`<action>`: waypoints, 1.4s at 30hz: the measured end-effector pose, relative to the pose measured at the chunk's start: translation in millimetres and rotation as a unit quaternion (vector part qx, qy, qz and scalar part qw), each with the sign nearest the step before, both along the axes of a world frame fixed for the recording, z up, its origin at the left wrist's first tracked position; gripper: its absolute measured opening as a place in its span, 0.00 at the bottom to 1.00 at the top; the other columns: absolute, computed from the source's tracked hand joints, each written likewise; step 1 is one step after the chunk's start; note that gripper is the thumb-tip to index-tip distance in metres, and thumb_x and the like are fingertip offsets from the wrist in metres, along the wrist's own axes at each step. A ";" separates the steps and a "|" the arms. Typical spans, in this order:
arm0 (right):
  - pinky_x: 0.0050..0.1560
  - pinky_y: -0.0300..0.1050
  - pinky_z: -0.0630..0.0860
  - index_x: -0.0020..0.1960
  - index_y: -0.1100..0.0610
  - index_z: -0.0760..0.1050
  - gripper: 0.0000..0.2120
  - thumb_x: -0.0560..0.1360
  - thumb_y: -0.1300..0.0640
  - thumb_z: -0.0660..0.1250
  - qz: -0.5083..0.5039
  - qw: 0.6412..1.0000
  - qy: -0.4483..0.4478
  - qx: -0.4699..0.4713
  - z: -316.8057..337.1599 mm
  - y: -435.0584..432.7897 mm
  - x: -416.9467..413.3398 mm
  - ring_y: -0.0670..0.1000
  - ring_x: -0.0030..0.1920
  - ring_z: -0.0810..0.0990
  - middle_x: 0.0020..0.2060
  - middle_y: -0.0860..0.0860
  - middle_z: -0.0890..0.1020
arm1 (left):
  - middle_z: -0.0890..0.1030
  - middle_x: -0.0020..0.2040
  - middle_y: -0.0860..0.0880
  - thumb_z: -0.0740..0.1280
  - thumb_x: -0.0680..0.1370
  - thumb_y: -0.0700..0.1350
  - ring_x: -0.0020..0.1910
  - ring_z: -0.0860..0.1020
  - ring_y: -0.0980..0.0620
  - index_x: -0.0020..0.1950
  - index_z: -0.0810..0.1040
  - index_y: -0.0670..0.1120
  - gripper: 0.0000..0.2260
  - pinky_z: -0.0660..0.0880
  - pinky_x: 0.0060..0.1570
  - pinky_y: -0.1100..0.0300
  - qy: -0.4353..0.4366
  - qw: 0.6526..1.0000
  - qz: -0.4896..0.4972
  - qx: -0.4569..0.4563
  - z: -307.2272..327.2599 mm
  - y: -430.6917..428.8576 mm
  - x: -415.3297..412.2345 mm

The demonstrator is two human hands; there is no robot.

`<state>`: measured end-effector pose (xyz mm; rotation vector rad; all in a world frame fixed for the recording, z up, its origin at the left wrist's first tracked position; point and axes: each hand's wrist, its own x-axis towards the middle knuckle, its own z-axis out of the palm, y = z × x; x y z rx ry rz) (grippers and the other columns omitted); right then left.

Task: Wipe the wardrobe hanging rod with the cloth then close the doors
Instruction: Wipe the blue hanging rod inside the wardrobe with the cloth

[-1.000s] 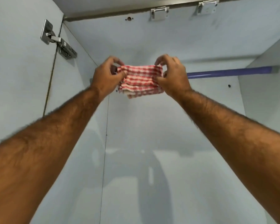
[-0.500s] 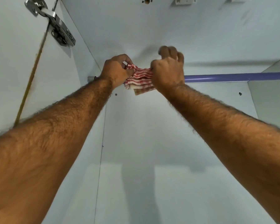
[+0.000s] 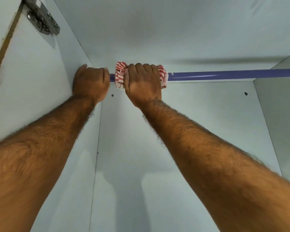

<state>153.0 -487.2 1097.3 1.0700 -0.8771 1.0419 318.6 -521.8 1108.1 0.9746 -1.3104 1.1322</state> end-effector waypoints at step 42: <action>0.61 0.56 0.72 0.55 0.56 0.77 0.18 0.86 0.50 0.51 -0.049 0.996 -0.063 -0.034 11.9 86.4 -326.0 0.61 0.51 0.79 0.49 0.56 0.83 | 0.84 0.47 0.39 0.50 0.87 0.49 0.50 0.80 0.36 0.54 0.82 0.40 0.23 0.68 0.75 0.45 -0.023 0.991 -0.115 -0.070 2.4 47.7 -211.2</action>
